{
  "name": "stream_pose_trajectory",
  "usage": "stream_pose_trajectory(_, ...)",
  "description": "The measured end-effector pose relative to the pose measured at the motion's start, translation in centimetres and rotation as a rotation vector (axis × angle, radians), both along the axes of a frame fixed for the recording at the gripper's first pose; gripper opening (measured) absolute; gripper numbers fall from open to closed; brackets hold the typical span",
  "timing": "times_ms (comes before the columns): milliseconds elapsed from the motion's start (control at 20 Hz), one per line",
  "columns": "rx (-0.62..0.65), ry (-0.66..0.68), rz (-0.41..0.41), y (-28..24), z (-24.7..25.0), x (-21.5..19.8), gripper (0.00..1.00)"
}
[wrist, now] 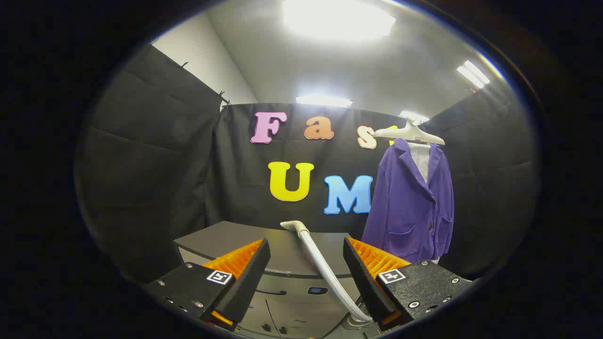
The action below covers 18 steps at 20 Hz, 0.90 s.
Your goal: Iron the clothes twice with a garment steamer, once on the left side and once on the right side.
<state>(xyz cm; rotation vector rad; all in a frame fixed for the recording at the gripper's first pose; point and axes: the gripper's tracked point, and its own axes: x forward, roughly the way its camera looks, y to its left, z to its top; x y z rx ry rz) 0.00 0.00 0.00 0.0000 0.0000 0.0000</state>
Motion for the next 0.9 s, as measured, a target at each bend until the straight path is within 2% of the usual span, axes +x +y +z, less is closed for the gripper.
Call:
stream_pose_trajectory(450, 0.017, -0.038, -0.007, -0.3, 2.5, -1.3, 0.96)
stream_pose_trajectory(900, 0.088, -0.062, 0.087, -1.8, 5.0, -7.5, 0.96)
